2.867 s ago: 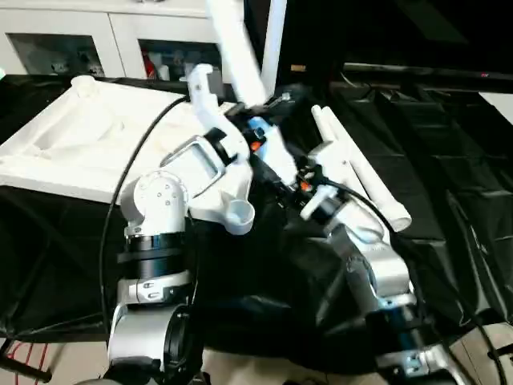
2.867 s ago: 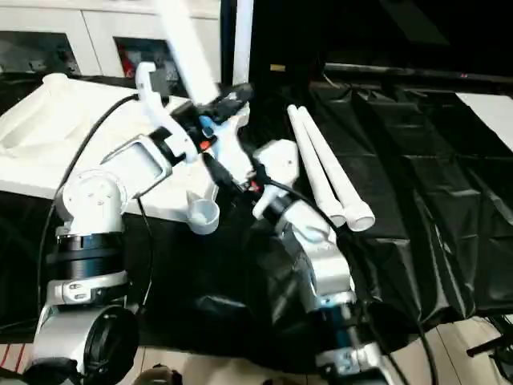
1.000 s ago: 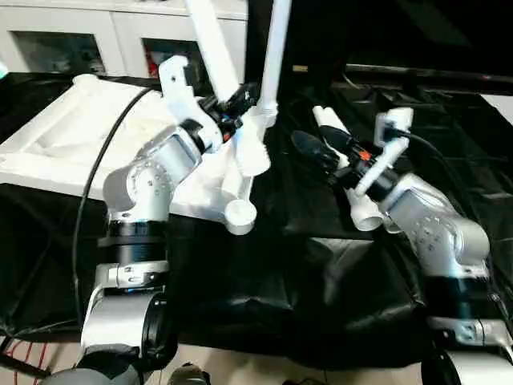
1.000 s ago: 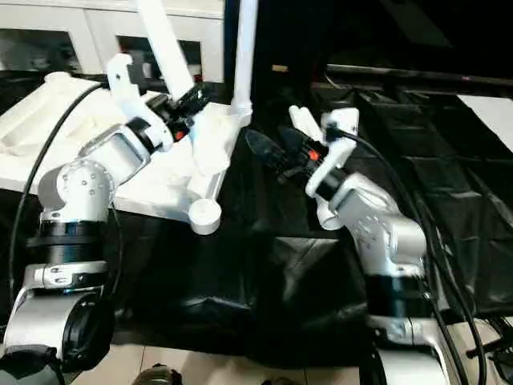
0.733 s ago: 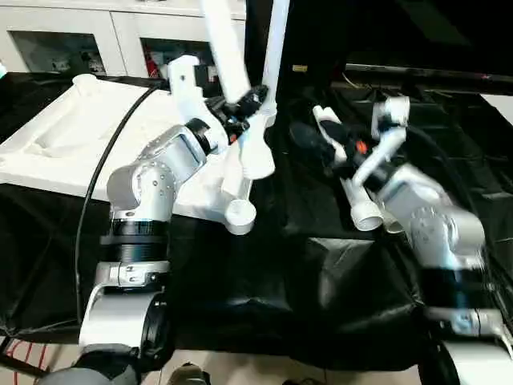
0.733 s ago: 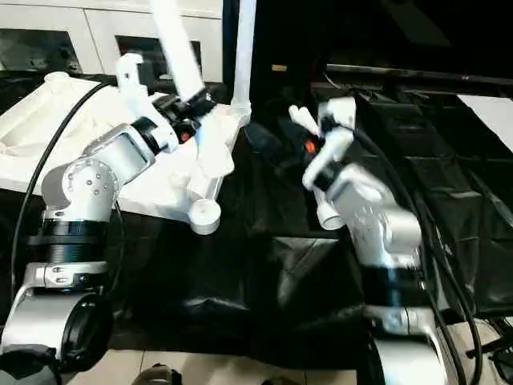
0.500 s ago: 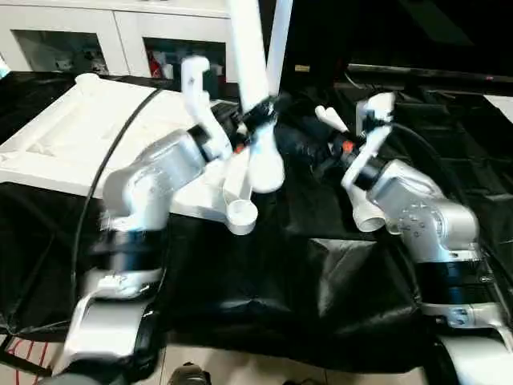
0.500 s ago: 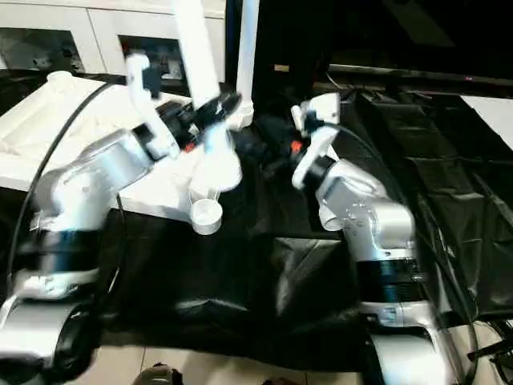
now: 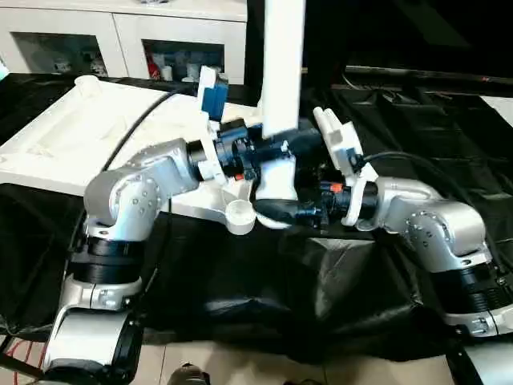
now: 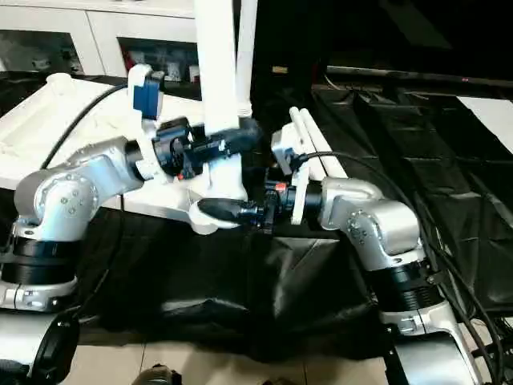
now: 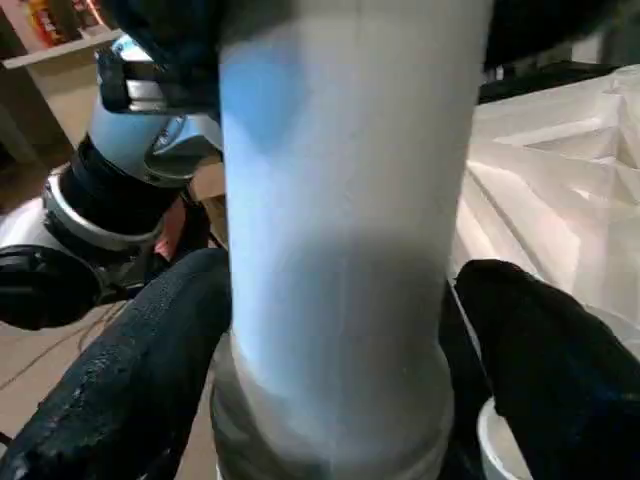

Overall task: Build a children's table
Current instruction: Pick table leg

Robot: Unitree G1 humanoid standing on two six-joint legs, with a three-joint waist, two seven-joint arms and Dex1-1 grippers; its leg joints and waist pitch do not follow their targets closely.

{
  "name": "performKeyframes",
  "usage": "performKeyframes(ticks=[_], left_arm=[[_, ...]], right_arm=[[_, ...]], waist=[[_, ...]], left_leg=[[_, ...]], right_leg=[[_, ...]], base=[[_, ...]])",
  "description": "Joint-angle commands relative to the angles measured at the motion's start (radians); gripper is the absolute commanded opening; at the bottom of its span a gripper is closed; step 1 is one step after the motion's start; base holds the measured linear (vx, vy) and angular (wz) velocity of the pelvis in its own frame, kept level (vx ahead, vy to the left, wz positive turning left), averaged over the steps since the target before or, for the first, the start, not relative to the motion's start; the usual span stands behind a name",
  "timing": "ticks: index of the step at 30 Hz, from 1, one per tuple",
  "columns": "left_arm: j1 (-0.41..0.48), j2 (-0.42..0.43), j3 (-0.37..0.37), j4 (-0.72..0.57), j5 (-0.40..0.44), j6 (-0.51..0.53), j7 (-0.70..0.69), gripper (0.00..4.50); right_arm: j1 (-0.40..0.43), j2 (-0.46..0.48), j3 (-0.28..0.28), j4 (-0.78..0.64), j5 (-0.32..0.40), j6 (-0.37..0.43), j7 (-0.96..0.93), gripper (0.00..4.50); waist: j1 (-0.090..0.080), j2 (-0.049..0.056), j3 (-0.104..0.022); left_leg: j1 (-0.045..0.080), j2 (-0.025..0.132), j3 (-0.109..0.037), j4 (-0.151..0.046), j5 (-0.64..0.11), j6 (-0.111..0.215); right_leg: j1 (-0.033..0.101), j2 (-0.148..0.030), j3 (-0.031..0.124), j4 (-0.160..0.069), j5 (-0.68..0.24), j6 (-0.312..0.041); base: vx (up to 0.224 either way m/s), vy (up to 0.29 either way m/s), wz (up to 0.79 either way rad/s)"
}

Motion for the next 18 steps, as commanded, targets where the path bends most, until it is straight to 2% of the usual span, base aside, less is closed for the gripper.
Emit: performKeyframes(ticks=[1, 8, 9, 10, 11, 18], left_arm=[[-0.004, 0.005, -0.011, -0.019, -0.011, 0.008, -0.011, 1.97], [-0.005, 0.003, -0.004, -0.017, -0.021, 0.015, -0.010, 1.97], [-0.005, 0.003, -0.004, -0.017, -0.021, 0.015, -0.010, 1.97], [-0.004, 0.003, -0.004, -0.018, -0.022, 0.015, -0.010, 1.97], [-0.004, 0.002, -0.003, -0.019, -0.024, 0.015, -0.009, 1.97], [0.000, -0.008, 0.006, -0.012, -0.022, 0.005, 0.011, 1.97]], right_arm=[[-0.014, -0.004, -0.003, -0.008, 0.020, 0.014, 0.012, 3.72], [0.003, 0.001, 0.004, -0.020, 0.021, 0.023, 0.020, 3.13], [0.004, 0.002, 0.003, -0.021, 0.021, 0.025, 0.019, 2.88], [0.006, 0.004, 0.004, -0.024, 0.021, 0.027, 0.016, 2.88], [0.010, 0.006, 0.005, -0.027, 0.020, 0.029, 0.011, 2.78], [0.027, 0.037, 0.007, -0.036, -0.003, 0.009, -0.047, 2.64]], waist=[[0.005, -0.005, -0.079], [0.007, -0.005, -0.078], [0.007, -0.005, -0.078], [0.007, -0.005, -0.078], [0.007, 0.000, -0.079], [0.006, 0.002, -0.080]], left_leg=[[0.017, 0.016, 0.000, -0.062, -0.207, -0.014], [0.016, 0.016, 0.000, -0.062, -0.208, -0.016], [0.017, 0.016, 0.000, -0.062, -0.210, -0.017], [0.017, 0.016, 0.000, -0.062, -0.210, -0.018], [0.018, 0.016, 0.000, -0.062, -0.214, -0.020], [0.018, 0.016, 0.000, -0.062, -0.212, -0.023]], right_leg=[[0.056, -0.070, 0.042, -0.079, -0.274, -0.144], [0.056, -0.071, 0.042, -0.079, -0.281, -0.142], [0.055, -0.071, 0.042, -0.080, -0.284, -0.141], [0.056, -0.071, 0.042, -0.080, -0.285, -0.140], [0.055, -0.070, 0.042, -0.081, -0.285, -0.141], [0.056, -0.069, 0.042, -0.077, -0.260, -0.150]], base=[[0.000, 0.000, 0.00], [0.000, 0.000, 0.00], [0.000, 0.000, 0.00], [0.000, 0.000, 0.00], [0.000, 0.000, 0.00], [0.000, 0.000, 0.00]])
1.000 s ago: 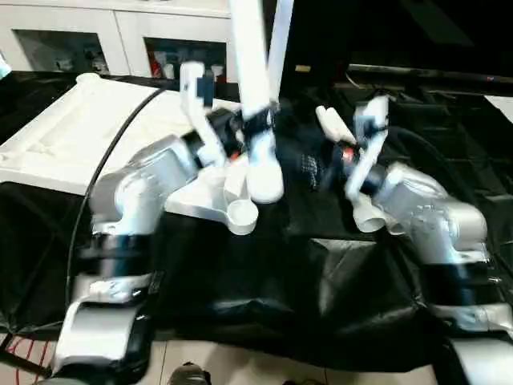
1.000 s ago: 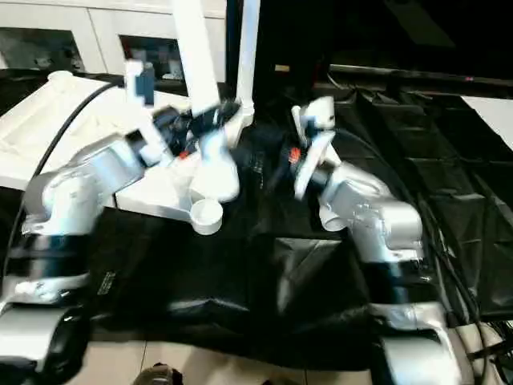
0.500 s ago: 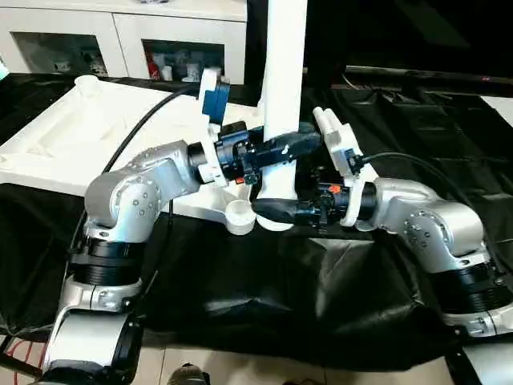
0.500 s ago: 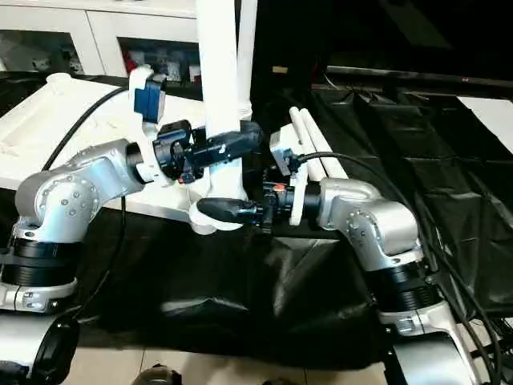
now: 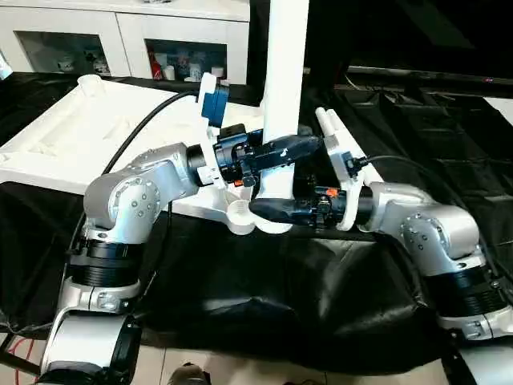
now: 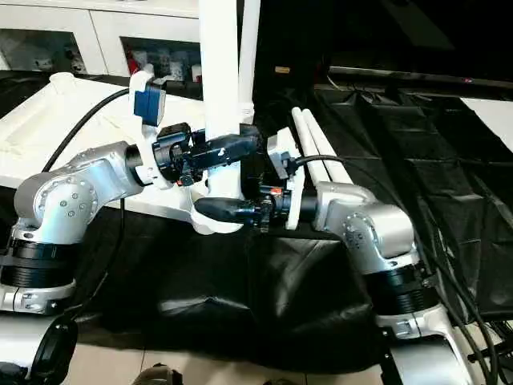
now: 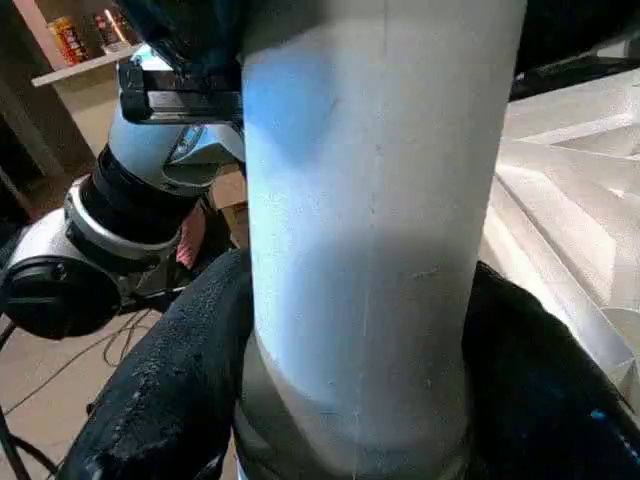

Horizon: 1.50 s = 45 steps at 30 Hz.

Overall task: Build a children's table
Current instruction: Pick table leg

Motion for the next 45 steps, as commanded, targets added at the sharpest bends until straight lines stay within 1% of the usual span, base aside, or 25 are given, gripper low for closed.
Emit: performKeyframes(ticks=[1, 2, 3, 6, 8, 9, 11, 13, 14, 15, 18, 20, 22, 27, 29, 30, 36, 37, 38, 39, 40, 41, 42, 43, 45], left_arm=[[-0.009, -0.017, 0.007, -0.007, -0.011, -0.009, 0.022, 1.97], [-0.010, -0.021, 0.012, -0.003, -0.010, -0.012, 0.032, 2.53], [-0.030, -0.049, 0.044, 0.033, 0.006, -0.028, 0.111, 2.67], [-0.040, -0.071, 0.066, 0.055, 0.032, -0.065, 0.175, 2.73], [-0.041, -0.088, 0.072, 0.060, 0.062, -0.089, 0.237, 3.03], [-0.046, -0.112, 0.082, 0.071, 0.088, -0.093, 0.317, 3.10], [-0.051, -0.128, 0.091, 0.080, 0.101, -0.087, 0.371, 3.08], [-0.062, -0.158, 0.105, 0.100, 0.128, -0.075, 0.472, 3.07], [-0.062, -0.158, 0.105, 0.100, 0.129, -0.075, 0.474, 3.07], [-0.072, -0.173, 0.105, 0.125, 0.178, -0.094, 0.559, 3.07], [-0.087, -0.203, 0.102, 0.155, 0.262, -0.148, 0.699, 3.07], [-0.093, -0.226, 0.116, 0.160, 0.273, -0.164, 0.752, 3.07], [-0.099, -0.239, 0.124, 0.170, 0.294, -0.183, 0.803, 2.71], [-0.106, -0.256, 0.151, 0.186, 0.319, -0.221, 0.885, 2.32], [-0.108, -0.258, 0.158, 0.188, 0.328, -0.236, 0.902, 2.21], [-0.109, -0.261, 0.164, 0.186, 0.333, -0.249, 0.914, 2.04], [-0.105, -0.266, 0.152, 0.165, 0.298, -0.251, 0.856, 1.95], [-0.105, -0.266, 0.151, 0.164, 0.296, -0.251, 0.851, 1.95], [-0.105, -0.264, 0.148, 0.162, 0.293, -0.250, 0.841, 1.95], [-0.105, -0.257, 0.137, 0.162, 0.291, -0.248, 0.815, 1.95], [-0.104, -0.235, 0.113, 0.162, 0.283, -0.240, 0.746, 1.95], [-0.104, -0.235, 0.113, 0.162, 0.283, -0.240, 0.746, 1.95], [-0.102, -0.216, 0.095, 0.159, 0.282, -0.235, 0.702, 1.95], [-0.099, -0.188, 0.073, 0.151, 0.268, -0.215, 0.630, 1.95], [-0.098, -0.174, 0.067, 0.146, 0.255, -0.198, 0.596, 1.95]], right_arm=[[0.013, 0.013, 0.007, -0.026, -0.026, -0.012, -0.042, 2.63], [0.014, 0.018, 0.007, -0.024, -0.032, -0.018, -0.050, 2.63], [0.013, 0.037, 0.005, -0.015, -0.049, -0.026, -0.091, 2.63], [0.008, 0.068, 0.002, 0.003, -0.083, -0.049, -0.162, 2.63], [0.000, 0.099, 0.001, 0.027, -0.128, -0.086, -0.238, 2.62], [-0.011, 0.128, 0.005, 0.063, -0.182, -0.138, -0.315, 2.62], [-0.018, 0.145, 0.008, 0.087, -0.215, -0.172, -0.360, 2.62], [-0.025, 0.175, 0.010, 0.122, -0.254, -0.211, -0.423, 2.62], [-0.025, 0.175, 0.010, 0.122, -0.255, -0.212, -0.423, 2.62], [-0.032, 0.201, 0.005, 0.145, -0.279, -0.236, -0.480, 2.62], [-0.052, 0.258, -0.012, 0.190, -0.319, -0.267, -0.590, 2.62], [-0.058, 0.276, -0.008, 0.204, -0.339, -0.284, -0.616, 2.62], [-0.064, 0.296, -0.005, 0.217, -0.354, -0.304, -0.641, 2.62], [-0.072, 0.318, -0.004, 0.234, -0.366, -0.326, -0.660, 2.62], [-0.073, 0.323, -0.007, 0.238, -0.370, -0.332, -0.666, 2.62], [-0.073, 0.328, -0.010, 0.241, -0.374, -0.337, -0.671, 2.62], [-0.071, 0.323, -0.008, 0.239, -0.381, -0.349, -0.661, 2.61], [-0.068, 0.324, -0.011, 0.235, -0.364, -0.343, -0.639, 2.96], [-0.066, 0.324, -0.013, 0.229, -0.353, -0.338, -0.626, 3.17], [-0.064, 0.325, -0.025, 0.219, -0.328, -0.323, -0.601, 3.31], [-0.066, 0.309, -0.036, 0.202, -0.295, -0.294, -0.552, 3.31], [-0.066, 0.309, -0.036, 0.202, -0.295, -0.294, -0.552, 3.37], [-0.069, 0.286, -0.031, 0.193, -0.277, -0.264, -0.506, 3.65], [-0.066, 0.231, 0.000, 0.161, -0.248, -0.222, -0.389, 3.74], [-0.061, 0.200, 0.019, 0.142, -0.238, -0.216, -0.326, 3.79]], waist=[[0.004, 0.001, -0.079], [0.005, 0.001, -0.079], [0.004, 0.003, -0.080], [0.005, 0.002, -0.079], [0.002, 0.001, -0.080], [0.001, 0.000, -0.080], [-0.002, 0.001, -0.081], [-0.003, -0.002, -0.081], [-0.002, 0.000, -0.081], [-0.004, 0.000, -0.080], [-0.005, -0.001, -0.081], [-0.006, -0.003, -0.083], [-0.006, -0.002, -0.082], [-0.008, -0.002, -0.081], [-0.007, -0.001, -0.081], [-0.006, -0.002, -0.080], [-0.007, -0.001, -0.081], [-0.007, -0.001, -0.082], [-0.007, -0.001, -0.081], [-0.007, 0.003, -0.081], [-0.007, 0.001, -0.081], [-0.005, 0.002, -0.082], [-0.006, 0.002, -0.080], [-0.002, 0.002, -0.081], [0.001, 0.002, -0.081]], left_leg=[[0.017, 0.015, 0.000, -0.062, -0.216, -0.025], [0.017, 0.016, -0.001, -0.062, -0.216, -0.028], [0.019, 0.017, -0.001, -0.063, -0.220, -0.030], [0.021, 0.016, -0.001, -0.063, -0.231, -0.041], [0.018, 0.017, -0.003, -0.065, -0.228, -0.048], [0.018, 0.016, -0.003, -0.064, -0.227, -0.049], [0.019, 0.016, -0.002, -0.064, -0.228, -0.055], [0.018, 0.014, -0.002, -0.063, -0.223, -0.048], [0.018, 0.015, -0.002, -0.063, -0.220, -0.048], [0.018, 0.016, -0.003, -0.064, -0.217, -0.048], [0.017, 0.013, -0.003, -0.065, -0.216, -0.045], [0.017, 0.015, -0.003, -0.064, -0.211, -0.046], [0.016, 0.014, -0.003, -0.064, -0.212, -0.045], [0.016, 0.013, -0.002, -0.064, -0.215, -0.035], [0.016, 0.014, -0.002, -0.064, -0.219, -0.036], [0.018, 0.014, -0.002, -0.064, -0.223, -0.034], [0.016, 0.013, -0.002, -0.064, -0.221, -0.035], [0.016, 0.013, -0.002, -0.064, -0.222, -0.033], [0.016, 0.014, -0.002, -0.064, -0.220, -0.032], [0.017, 0.013, -0.003, -0.064, -0.223, -0.029], [0.019, 0.012, -0.002, -0.064, -0.232, -0.021], [0.019, 0.013, -0.003, -0.064, -0.231, -0.020], [0.018, 0.014, -0.003, -0.065, -0.228, -0.019], [0.021, 0.014, -0.003, -0.065, -0.229, -0.014], [0.018, 0.016, -0.002, -0.064, -0.221, -0.015]], right_leg=[[0.056, -0.070, 0.041, -0.079, -0.268, -0.149], [0.056, -0.070, 0.041, -0.079, -0.271, -0.147], [0.054, -0.070, 0.042, -0.078, -0.268, -0.148], [0.053, -0.070, 0.041, -0.082, -0.285, -0.143], [0.054, -0.071, 0.042, -0.080, -0.279, -0.133], [0.055, -0.072, 0.041, -0.081, -0.280, -0.130], [0.053, -0.072, 0.042, -0.080, -0.273, -0.131], [0.056, -0.070, 0.042, -0.080, -0.270, -0.124], [0.055, -0.071, 0.043, -0.079, -0.264, -0.123], [0.053, -0.069, 0.043, -0.079, -0.252, -0.122], [0.056, -0.068, 0.043, -0.081, -0.258, -0.101], [0.055, -0.070, 0.043, -0.078, -0.245, -0.102], [0.055, -0.069, 0.043, -0.079, -0.235, -0.104], [0.055, -0.067, 0.044, -0.079, -0.220, -0.100], [0.054, -0.068, 0.043, -0.079, -0.224, -0.101], [0.052, -0.069, 0.044, -0.081, -0.235, -0.101], [0.054, -0.069, 0.044, -0.079, -0.224, -0.102], [0.054, -0.068, 0.044, -0.079, -0.220, -0.105], [0.054, -0.068, 0.044, -0.078, -0.214, -0.107], [0.054, -0.068, 0.044, -0.078, -0.215, -0.108], [0.054, -0.067, 0.043, -0.081, -0.220, -0.108], [0.055, -0.068, 0.043, -0.080, -0.220, -0.108], [0.055, -0.067, 0.043, -0.080, -0.217, -0.110], [0.056, -0.065, 0.043, -0.080, -0.214, -0.111], [0.059, -0.068, 0.044, -0.076, -0.197, -0.120]], base=[[0.000, 0.000, 0.00], [0.000, 0.000, 0.00], [0.000, 0.000, 0.00], [0.000, 0.000, 0.00], [0.000, 0.000, 0.00], [0.000, 0.000, 0.00], [0.000, 0.000, 0.00], [0.000, 0.000, 0.00], [0.000, 0.000, 0.00], [0.000, 0.000, 0.00], [0.000, 0.000, 0.00], [0.000, 0.000, 0.00], [0.000, 0.000, 0.00], [0.000, 0.000, 0.00], [0.000, 0.000, 0.00], [0.000, 0.000, 0.00], [0.000, 0.000, 0.00], [0.000, 0.000, 0.00], [0.000, 0.000, 0.00], [0.000, 0.000, 0.00], [0.000, 0.000, 0.00], [0.000, 0.000, 0.00], [0.000, 0.000, 0.00], [0.000, 0.000, 0.00], [0.000, 0.000, 0.00]])
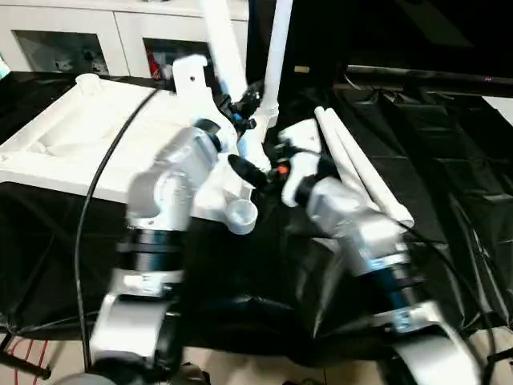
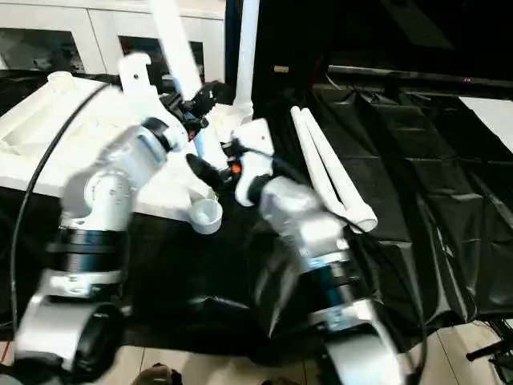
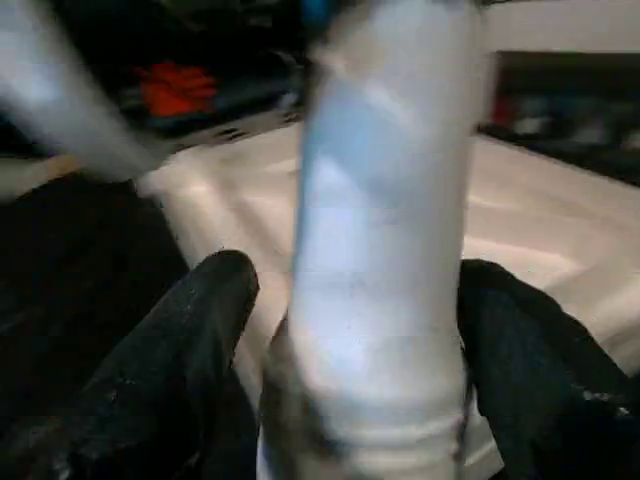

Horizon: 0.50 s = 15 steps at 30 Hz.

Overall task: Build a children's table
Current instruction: Pick table leg

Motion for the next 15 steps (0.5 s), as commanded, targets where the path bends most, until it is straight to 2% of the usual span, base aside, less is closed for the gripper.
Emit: performKeyframes(ticks=[1, 2, 3, 6, 9, 10, 15], left_arm=[[-0.012, 0.008, -0.030, -0.032, -0.029, 0.030, -0.064, 1.95], [-0.013, 0.018, -0.033, -0.035, -0.045, 0.045, -0.096, 1.95], [-0.012, 0.033, -0.037, -0.043, -0.072, 0.067, -0.148, 1.95], [-0.012, 0.065, -0.036, -0.051, -0.135, 0.111, -0.271, 1.95], [-0.013, 0.101, -0.041, -0.041, -0.173, 0.135, -0.382, 1.95], [-0.003, 0.118, -0.044, -0.058, -0.216, 0.159, -0.459, 1.95], [0.024, 0.135, -0.048, -0.130, -0.315, 0.224, -0.579, 1.95]], right_arm=[[-0.009, -0.024, 0.019, -0.038, 0.039, 0.043, 0.092, 3.79], [-0.011, -0.040, 0.014, -0.037, 0.052, 0.058, 0.119, 3.79], [-0.018, -0.061, 0.003, -0.031, 0.066, 0.076, 0.149, 3.79], [-0.033, -0.114, -0.011, -0.034, 0.109, 0.122, 0.236, 3.79], [-0.040, -0.164, -0.017, -0.049, 0.170, 0.173, 0.347, 3.79], [-0.048, -0.174, -0.021, -0.030, 0.174, 0.176, 0.370, 3.79], [-0.062, -0.179, -0.024, 0.007, 0.164, 0.177, 0.387, 3.79]], waist=[[0.001, 0.002, -0.080], [0.002, 0.003, -0.081], [0.001, -0.002, -0.081], [0.002, 0.000, -0.082], [0.003, -0.001, -0.082], [0.003, 0.000, -0.080], [0.000, 0.002, -0.081]], left_leg=[[0.018, 0.016, -0.002, -0.064, -0.214, -0.015], [0.019, 0.014, -0.001, -0.062, -0.210, -0.016], [0.019, 0.013, 0.001, -0.060, -0.206, -0.011], [0.019, 0.014, 0.001, -0.059, -0.196, -0.006], [0.019, 0.014, 0.002, -0.059, -0.204, 0.001], [0.019, 0.015, 0.002, -0.059, -0.204, 0.001], [0.020, 0.017, 0.002, -0.059, -0.208, -0.011]], right_leg=[[0.058, -0.069, 0.044, -0.074, -0.193, -0.125], [0.059, -0.070, 0.043, -0.074, -0.199, -0.133], [0.058, -0.070, 0.043, -0.075, -0.205, -0.141], [0.059, -0.070, 0.042, -0.073, -0.204, -0.163], [0.060, -0.070, 0.042, -0.075, -0.217, -0.165], [0.059, -0.069, 0.042, -0.075, -0.223, -0.162], [0.056, -0.070, 0.041, -0.071, -0.218, -0.186]], base=[[0.000, 0.000, 0.00], [0.000, 0.000, 0.00], [0.000, 0.000, 0.00], [0.000, 0.000, 0.00], [0.000, 0.000, 0.00], [0.000, 0.000, 0.00], [0.000, 0.000, 0.00]])
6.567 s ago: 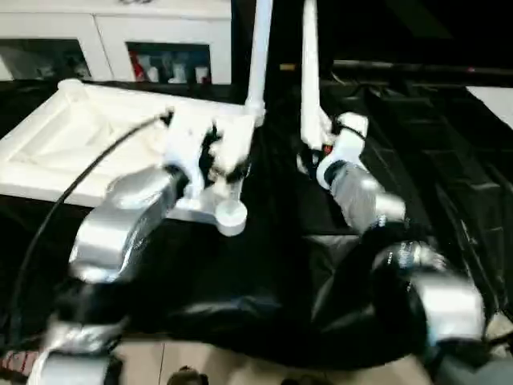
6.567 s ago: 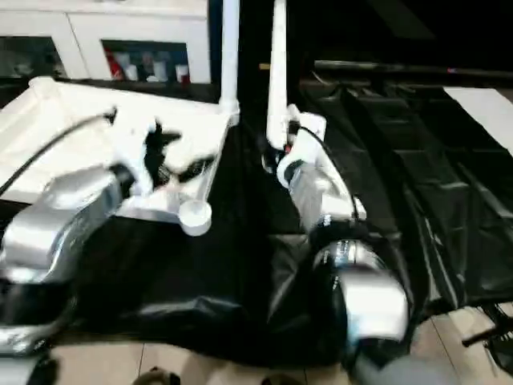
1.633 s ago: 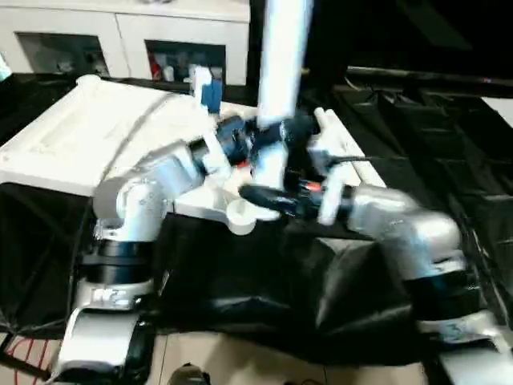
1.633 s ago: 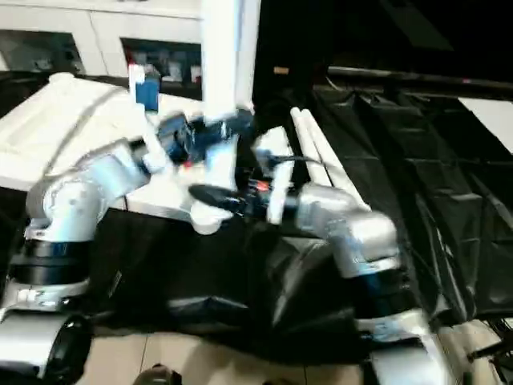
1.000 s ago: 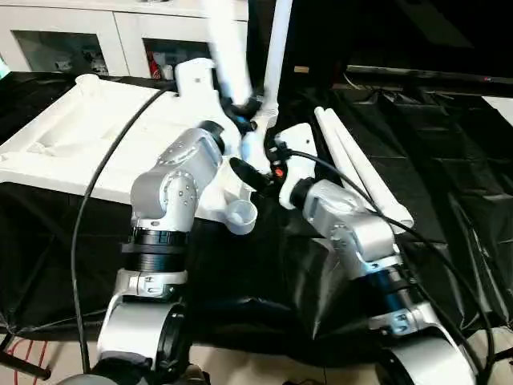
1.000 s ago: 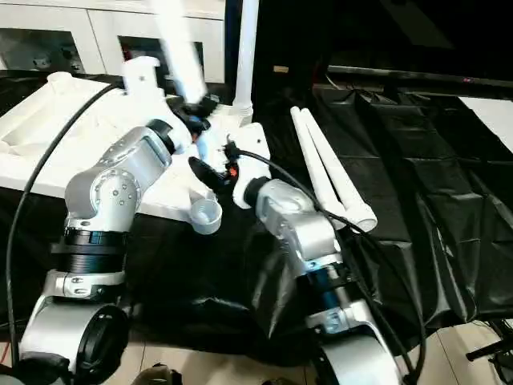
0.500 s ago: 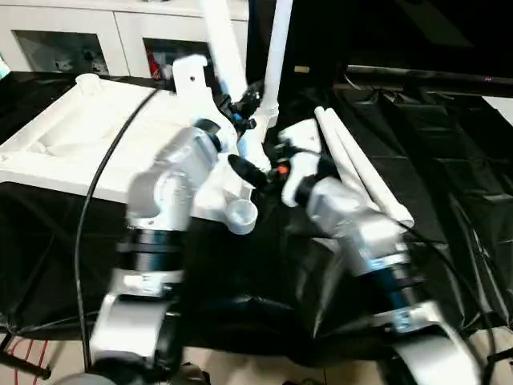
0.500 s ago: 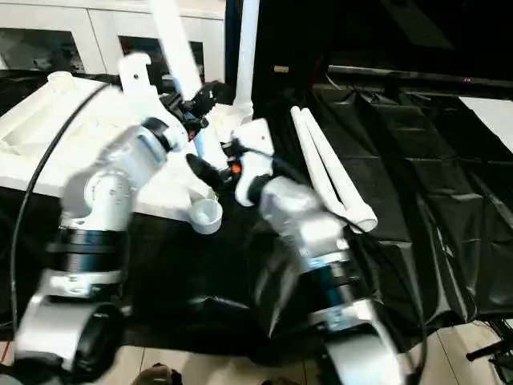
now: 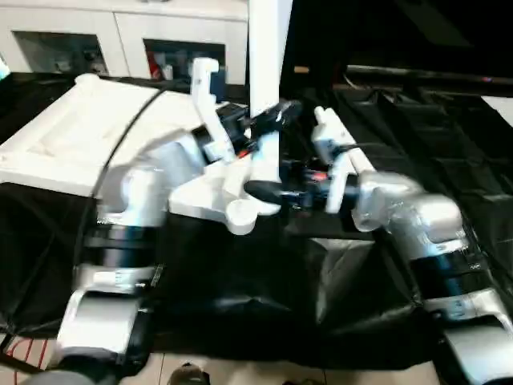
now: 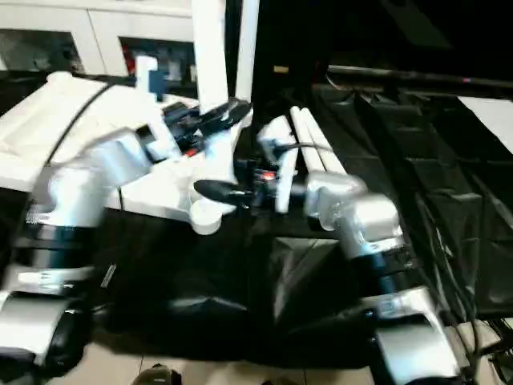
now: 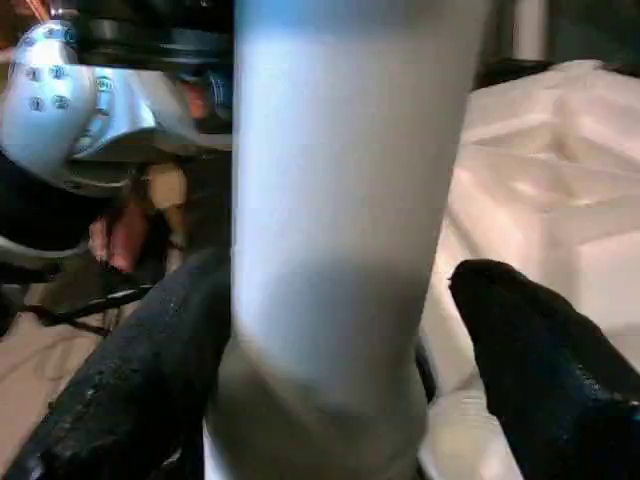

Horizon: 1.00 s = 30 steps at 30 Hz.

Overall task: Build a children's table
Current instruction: Pick table leg

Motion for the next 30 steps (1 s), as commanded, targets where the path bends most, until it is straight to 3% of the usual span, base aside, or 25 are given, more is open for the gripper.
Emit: performKeyframes(ticks=[1, 3, 5, 22, 23, 26, 28, 30], left_arm=[[-0.002, -0.003, -0.009, -0.052, -0.061, 0.039, -0.048, 1.95], [0.002, 0.008, -0.015, -0.065, -0.085, 0.061, -0.087, 1.95], [0.007, 0.015, -0.022, -0.067, -0.086, 0.061, -0.103, 1.95], [0.017, 0.009, -0.008, -0.075, -0.098, 0.075, -0.096, 1.95], [0.016, 0.006, -0.005, -0.074, -0.096, 0.072, -0.091, 1.95], [-0.008, -0.043, 0.063, -0.038, -0.117, 0.030, -0.019, 1.95], [-0.011, -0.047, 0.069, -0.035, -0.121, 0.028, -0.015, 2.51], [-0.012, -0.058, 0.053, -0.029, -0.047, -0.029, 0.054, 2.65]], right_arm=[[-0.020, -0.013, -0.014, 0.013, -0.004, 0.010, -0.006, 3.79], [-0.027, -0.019, -0.019, 0.018, 0.016, 0.030, 0.011, 3.79], [-0.030, -0.021, -0.022, 0.021, 0.027, 0.040, 0.019, 3.52], [-0.003, -0.002, -0.006, -0.004, 0.027, 0.045, 0.013, 2.22], [-0.003, 0.000, -0.006, -0.006, 0.027, 0.044, 0.009, 2.10], [-0.006, 0.029, -0.017, 0.004, 0.007, 0.009, -0.049, 1.99], [-0.007, 0.034, -0.020, 0.006, 0.006, 0.006, -0.057, 1.96], [-0.008, 0.059, -0.025, 0.008, -0.015, -0.022, -0.113, 1.95]], waist=[[0.002, 0.001, -0.081], [0.003, 0.001, -0.079], [0.003, 0.001, -0.079], [0.006, 0.001, -0.081], [0.007, 0.006, -0.081], [0.005, 0.001, -0.081], [0.005, 0.001, -0.082], [0.005, 0.002, -0.080]], left_leg=[[0.020, 0.017, 0.001, -0.060, -0.211, -0.012], [0.020, 0.015, 0.001, -0.060, -0.217, -0.013], [0.020, 0.015, 0.001, -0.061, -0.222, -0.013], [0.019, 0.016, 0.000, -0.061, -0.209, -0.022], [0.019, 0.016, -0.001, -0.061, -0.209, -0.024], [0.017, 0.015, 0.000, -0.060, -0.210, -0.028], [0.018, 0.015, 0.000, -0.060, -0.209, -0.027], [0.019, 0.018, -0.002, -0.062, -0.212, -0.034]], right_leg=[[0.056, -0.070, 0.041, -0.072, -0.222, -0.181], [0.056, -0.070, 0.041, -0.075, -0.248, -0.174], [0.056, -0.070, 0.041, -0.078, -0.268, -0.164], [0.056, -0.070, 0.042, -0.076, -0.257, -0.151], [0.056, -0.070, 0.042, -0.075, -0.256, -0.151], [0.058, -0.071, 0.042, -0.076, -0.254, -0.152], [0.058, -0.071, 0.041, -0.077, -0.260, -0.151], [0.053, -0.071, 0.042, -0.077, -0.259, -0.147]], base=[[0.000, 0.000, 0.00], [0.000, 0.000, 0.00], [0.000, 0.000, 0.00], [0.000, 0.000, 0.00], [0.000, 0.000, 0.00], [0.000, 0.000, 0.00], [0.000, 0.000, 0.00], [0.000, 0.000, 0.00]])
